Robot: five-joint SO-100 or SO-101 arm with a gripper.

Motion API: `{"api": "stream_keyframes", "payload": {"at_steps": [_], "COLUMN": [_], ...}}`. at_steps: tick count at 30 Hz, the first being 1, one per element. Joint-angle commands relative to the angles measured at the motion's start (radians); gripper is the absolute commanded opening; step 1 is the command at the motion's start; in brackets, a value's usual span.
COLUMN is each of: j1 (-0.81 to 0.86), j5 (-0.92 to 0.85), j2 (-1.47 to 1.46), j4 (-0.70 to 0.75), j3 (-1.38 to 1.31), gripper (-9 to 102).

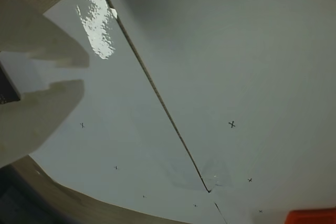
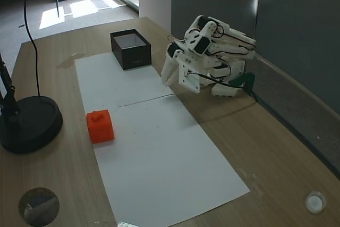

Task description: Grab a orange square and put it in the box.

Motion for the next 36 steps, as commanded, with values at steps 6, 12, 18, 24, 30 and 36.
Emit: {"api": "stream_keyframes", "payload": {"at_steps": [6,12,18,24,30,36], "j1": [0.005,-0.008,-0.008,-0.041,-0.086,-0.084], "j5": [0.003,0.006,0.009,0.003,-0.109,-0.222], "j2": [0.017,0.017,0.017,0.017,0.017,0.015], "j4": [0.003,0.002,0.002,-0.014,-0.155,-0.29], "j3": [-0.018,-0.018,-0.018,-0.017,0.02,-0.037], "gripper": [0,0,0,0,8,24]}}
